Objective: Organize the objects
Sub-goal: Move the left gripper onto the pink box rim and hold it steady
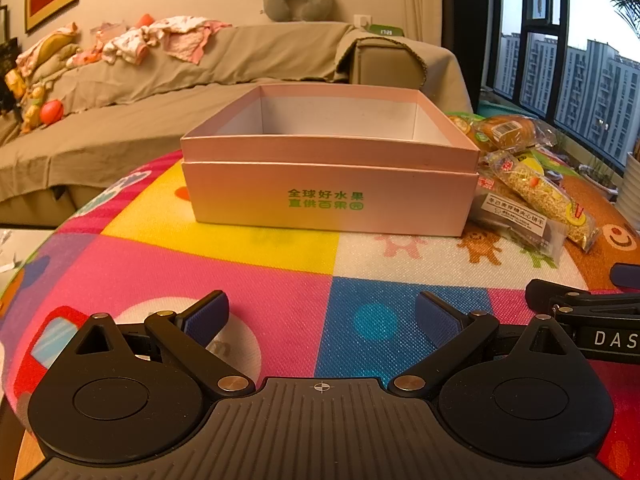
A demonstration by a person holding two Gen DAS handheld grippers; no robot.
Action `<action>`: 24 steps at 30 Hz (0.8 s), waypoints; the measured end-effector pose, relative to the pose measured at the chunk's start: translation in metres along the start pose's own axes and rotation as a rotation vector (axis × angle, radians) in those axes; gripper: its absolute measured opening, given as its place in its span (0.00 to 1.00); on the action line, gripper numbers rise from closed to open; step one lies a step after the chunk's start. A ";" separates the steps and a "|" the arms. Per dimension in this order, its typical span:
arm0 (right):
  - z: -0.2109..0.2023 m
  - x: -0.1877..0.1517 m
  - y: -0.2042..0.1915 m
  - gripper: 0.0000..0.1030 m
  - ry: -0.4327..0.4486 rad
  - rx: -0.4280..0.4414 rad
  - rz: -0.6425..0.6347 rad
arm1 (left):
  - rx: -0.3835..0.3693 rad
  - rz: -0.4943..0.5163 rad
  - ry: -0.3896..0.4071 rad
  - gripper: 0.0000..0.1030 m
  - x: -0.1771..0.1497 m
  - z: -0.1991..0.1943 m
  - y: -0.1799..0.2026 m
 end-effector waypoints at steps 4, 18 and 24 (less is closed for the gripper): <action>0.000 0.000 0.001 1.00 0.001 0.001 0.000 | -0.001 0.000 0.000 0.99 0.000 0.000 0.000; 0.005 0.002 -0.001 1.00 0.002 -0.004 0.006 | -0.001 -0.003 -0.002 0.99 0.000 0.000 0.000; 0.004 0.001 0.002 1.00 0.003 0.006 0.006 | -0.002 -0.006 -0.003 0.99 0.000 0.000 0.000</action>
Point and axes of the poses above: each gripper's, at about its wrist camera, not at the fingertips, and z roughly the way its jaws point, y to its right, x to its top, the point moved 7 cm from there along z, roughly the way its jaws point, and after that the axes turned 10 degrees about x, right-handed, at the moved point
